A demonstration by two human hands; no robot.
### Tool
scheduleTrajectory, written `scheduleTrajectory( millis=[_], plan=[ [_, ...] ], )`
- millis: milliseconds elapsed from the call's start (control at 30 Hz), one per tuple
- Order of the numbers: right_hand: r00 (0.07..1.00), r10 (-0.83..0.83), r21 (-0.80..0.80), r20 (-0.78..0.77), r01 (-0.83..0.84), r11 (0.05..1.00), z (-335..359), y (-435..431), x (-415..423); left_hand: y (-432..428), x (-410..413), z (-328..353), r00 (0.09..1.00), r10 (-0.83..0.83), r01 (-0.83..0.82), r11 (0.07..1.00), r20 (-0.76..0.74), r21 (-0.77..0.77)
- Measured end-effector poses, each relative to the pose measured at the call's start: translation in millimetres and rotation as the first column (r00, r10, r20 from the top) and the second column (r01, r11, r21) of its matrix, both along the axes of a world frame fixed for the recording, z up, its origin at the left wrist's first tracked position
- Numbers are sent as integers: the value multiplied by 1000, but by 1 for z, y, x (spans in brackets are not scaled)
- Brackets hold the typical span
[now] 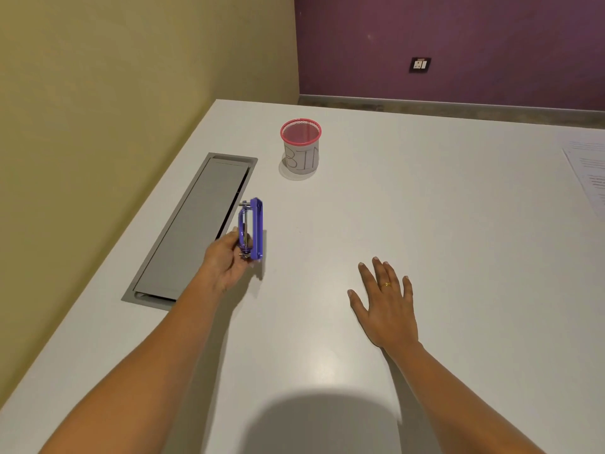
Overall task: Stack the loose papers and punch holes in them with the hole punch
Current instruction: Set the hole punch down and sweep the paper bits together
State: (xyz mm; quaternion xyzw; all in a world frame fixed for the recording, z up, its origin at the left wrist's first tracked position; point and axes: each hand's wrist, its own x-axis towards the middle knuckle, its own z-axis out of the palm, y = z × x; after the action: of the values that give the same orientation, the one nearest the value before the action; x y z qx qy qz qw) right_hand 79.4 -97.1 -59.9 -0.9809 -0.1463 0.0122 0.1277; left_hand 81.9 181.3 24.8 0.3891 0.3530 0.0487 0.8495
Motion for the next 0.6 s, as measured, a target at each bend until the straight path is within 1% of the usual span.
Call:
scheduleTrajectory(
  millis=[33,100,133,200,267,333,433,533,567,600],
  plan=[
    [1000,1,-5,-1,-1,1000,0,0,0,4,4,0,998,24,-15,989,-59,148],
    [1000,2,-11,-10,-2,1000,0,0,0,13,10,-2,983,54,24,905,-173,424],
    [1000,2,-14,-14,-2,1000,0,0,0,18,12,-4,972,65,64,853,-226,518],
    [1000,0,-19,-17,-1,1000,0,-1,0,27,15,-11,948,112,108,766,-297,634],
    [1000,0,-17,-15,0,1000,0,0,0,32,17,-16,933,139,154,681,-333,716],
    [1000,2,-14,-15,-2,1000,1,0,0,33,18,-20,928,116,216,604,-353,767],
    [1000,3,-22,-20,-4,1000,1,0,1,34,16,-27,927,107,245,556,-360,795],
    [1000,4,-21,-19,-4,1000,1,0,1,33,12,-28,920,160,230,521,-358,822],
    [1000,5,-21,-17,-5,1000,1,0,1,30,11,-27,915,191,225,490,-356,842],
    [1000,4,-24,-16,-5,1000,1,0,1,26,10,-25,907,233,232,418,-351,878]
  ],
)
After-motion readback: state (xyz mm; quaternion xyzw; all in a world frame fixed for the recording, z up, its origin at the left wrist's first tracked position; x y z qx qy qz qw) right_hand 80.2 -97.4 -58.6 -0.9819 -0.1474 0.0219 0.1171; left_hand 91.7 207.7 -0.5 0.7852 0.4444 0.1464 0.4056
